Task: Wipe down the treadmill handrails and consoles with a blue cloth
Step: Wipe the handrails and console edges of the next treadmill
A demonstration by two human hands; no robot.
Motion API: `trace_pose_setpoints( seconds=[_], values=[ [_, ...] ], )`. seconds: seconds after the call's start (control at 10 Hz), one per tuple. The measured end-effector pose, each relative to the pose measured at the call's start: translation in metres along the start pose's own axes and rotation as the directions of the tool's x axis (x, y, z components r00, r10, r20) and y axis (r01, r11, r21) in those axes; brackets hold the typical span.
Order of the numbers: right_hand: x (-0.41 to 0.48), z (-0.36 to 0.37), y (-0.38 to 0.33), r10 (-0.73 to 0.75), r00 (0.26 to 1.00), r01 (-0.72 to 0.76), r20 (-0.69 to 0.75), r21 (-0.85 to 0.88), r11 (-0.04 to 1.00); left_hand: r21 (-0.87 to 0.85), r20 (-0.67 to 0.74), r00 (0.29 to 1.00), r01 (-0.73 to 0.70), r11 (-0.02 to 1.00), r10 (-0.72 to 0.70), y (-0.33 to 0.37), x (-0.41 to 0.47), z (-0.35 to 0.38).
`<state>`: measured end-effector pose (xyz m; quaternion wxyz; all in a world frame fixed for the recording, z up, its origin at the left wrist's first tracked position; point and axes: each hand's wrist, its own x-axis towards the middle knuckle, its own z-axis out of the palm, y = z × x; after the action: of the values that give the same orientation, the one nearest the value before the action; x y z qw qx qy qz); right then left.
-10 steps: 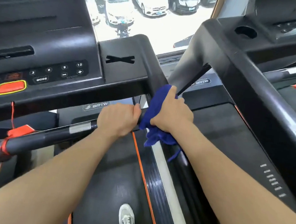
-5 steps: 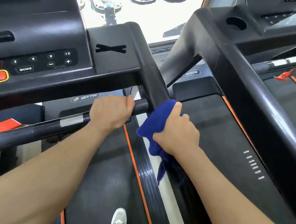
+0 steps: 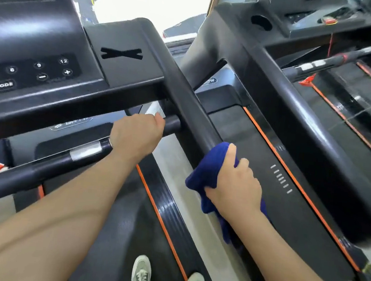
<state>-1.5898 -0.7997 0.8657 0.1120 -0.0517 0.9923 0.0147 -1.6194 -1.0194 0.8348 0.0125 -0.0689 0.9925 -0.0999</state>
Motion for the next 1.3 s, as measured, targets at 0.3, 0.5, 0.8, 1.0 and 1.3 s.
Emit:
trace_pose_setpoints(
  seconds=[0.3,0.5,0.8,1.0,1.3],
  values=[
    [0.062,0.010,-0.073,-0.089,0.973,0.061,-0.212,-0.136,0.989,-0.099,-0.135,0.991,-0.029,0.995,0.016,-0.003,-0.003,0.008],
    [-0.009,0.009,-0.018,-0.210,0.971,0.212,-0.114,0.009,0.977,-0.412,-0.492,0.855,-0.060,0.909,-0.167,-0.004,-0.004,0.013],
    [-0.026,0.001,0.023,-0.104,0.978,0.120,-0.179,0.077,0.990,-0.917,0.398,0.909,0.392,-0.072,-0.124,0.148,-0.092,-0.012],
    [0.035,-0.010,-0.009,-0.248,0.962,0.272,-0.117,0.294,0.916,-0.919,0.382,0.886,0.333,-0.210,-0.265,0.164,-0.025,0.036],
    [0.057,-0.013,0.018,-0.295,0.943,0.145,0.154,0.608,0.780,-0.910,0.410,0.848,0.408,-0.081,-0.337,0.178,-0.059,-0.015]
  ],
)
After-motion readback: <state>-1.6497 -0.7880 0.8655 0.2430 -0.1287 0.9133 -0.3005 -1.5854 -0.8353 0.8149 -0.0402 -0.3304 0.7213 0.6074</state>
